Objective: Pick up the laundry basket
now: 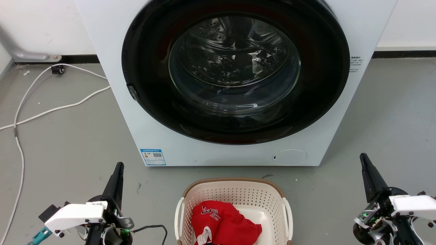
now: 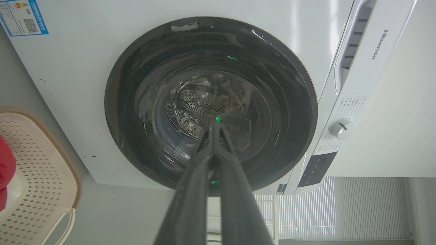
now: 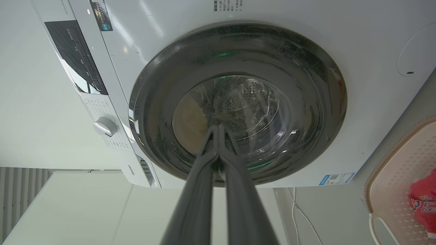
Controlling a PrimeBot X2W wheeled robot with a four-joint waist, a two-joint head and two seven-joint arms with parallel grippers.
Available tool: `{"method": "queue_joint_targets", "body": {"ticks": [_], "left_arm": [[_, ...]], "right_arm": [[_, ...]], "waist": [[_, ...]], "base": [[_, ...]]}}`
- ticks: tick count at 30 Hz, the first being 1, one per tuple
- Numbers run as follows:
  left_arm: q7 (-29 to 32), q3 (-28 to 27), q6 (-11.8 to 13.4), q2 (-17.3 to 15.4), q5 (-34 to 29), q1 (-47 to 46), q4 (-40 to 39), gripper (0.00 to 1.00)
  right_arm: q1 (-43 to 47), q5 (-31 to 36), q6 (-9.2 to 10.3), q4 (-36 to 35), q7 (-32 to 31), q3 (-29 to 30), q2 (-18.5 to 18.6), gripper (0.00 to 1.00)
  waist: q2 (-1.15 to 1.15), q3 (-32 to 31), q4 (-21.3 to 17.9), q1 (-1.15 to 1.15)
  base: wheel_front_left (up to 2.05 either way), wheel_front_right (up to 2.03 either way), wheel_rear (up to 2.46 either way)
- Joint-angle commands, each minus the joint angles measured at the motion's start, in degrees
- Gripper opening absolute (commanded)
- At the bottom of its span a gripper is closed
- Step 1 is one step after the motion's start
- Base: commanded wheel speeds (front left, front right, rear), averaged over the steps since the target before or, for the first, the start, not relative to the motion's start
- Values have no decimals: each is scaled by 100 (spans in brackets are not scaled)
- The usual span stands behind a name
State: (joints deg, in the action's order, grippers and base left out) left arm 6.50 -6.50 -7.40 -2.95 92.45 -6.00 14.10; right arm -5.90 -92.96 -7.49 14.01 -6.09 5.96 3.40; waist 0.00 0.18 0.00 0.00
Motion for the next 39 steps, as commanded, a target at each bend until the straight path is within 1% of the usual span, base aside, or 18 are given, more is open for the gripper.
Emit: {"method": "queue_joint_targets", "body": {"ticks": [1,30,31,35,39], "left_arm": [[25,-19,-22,8,-6,-54,4,0],[23,-22,-22,9,-9,-54,4,0],[6,-2,0,2,0,-1,0,100],[-3,22,8,26,-4,156,176,100],[-113,48,7,27,-66,209,103,100]], "right_arm": [[-57,19,0,6,-18,9,-17,0],[-60,36,0,7,-28,29,-32,0],[-1,18,0,1,-24,21,-12,100],[164,21,1,168,-17,4,-32,100],[216,81,1,107,92,-73,-36,100]], "waist": [[0,0,0,0],[0,0,0,0],[0,0,0,0],[0,0,0,0],[0,2,-1,0]], "base": [[0,0,0],[0,0,0],[0,0,0],[0,0,0],[0,0,0]]}}
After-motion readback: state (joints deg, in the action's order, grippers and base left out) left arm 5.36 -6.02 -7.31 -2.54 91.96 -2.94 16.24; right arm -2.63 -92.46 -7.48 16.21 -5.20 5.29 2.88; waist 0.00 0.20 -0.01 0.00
